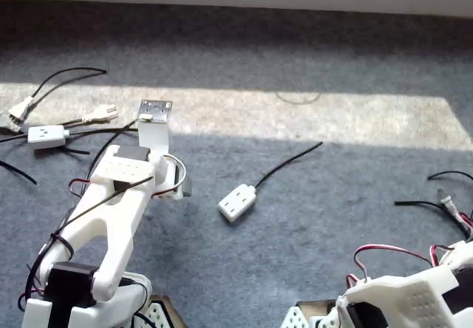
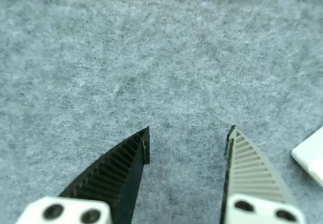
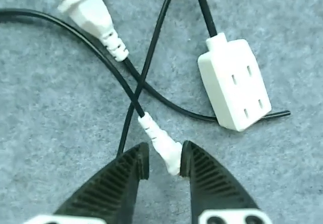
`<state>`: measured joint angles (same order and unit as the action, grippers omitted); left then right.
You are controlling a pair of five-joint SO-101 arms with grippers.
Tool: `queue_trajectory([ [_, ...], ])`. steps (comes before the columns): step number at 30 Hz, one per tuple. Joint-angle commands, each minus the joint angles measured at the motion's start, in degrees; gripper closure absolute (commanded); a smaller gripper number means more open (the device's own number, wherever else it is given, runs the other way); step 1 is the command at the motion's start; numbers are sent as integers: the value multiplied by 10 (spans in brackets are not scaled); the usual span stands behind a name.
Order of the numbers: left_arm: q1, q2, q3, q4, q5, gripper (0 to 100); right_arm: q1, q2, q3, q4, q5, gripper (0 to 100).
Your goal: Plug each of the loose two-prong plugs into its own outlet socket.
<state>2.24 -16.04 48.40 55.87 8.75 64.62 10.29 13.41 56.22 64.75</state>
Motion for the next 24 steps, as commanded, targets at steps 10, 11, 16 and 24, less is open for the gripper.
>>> queue_trajectory([
  [10,-3,-14,-11,-7,6,752,18,29,-8,-27,10,915],
  [11,-3,-14,-11,-7,6,752,19,29,-9,-28,10,914],
  [16,-3,-15,-11,-7,6,752,26,19,-23,-28,10,848],
  [24,-3,-16,-11,-7,6,752,35,1,-31,-28,10,839],
])
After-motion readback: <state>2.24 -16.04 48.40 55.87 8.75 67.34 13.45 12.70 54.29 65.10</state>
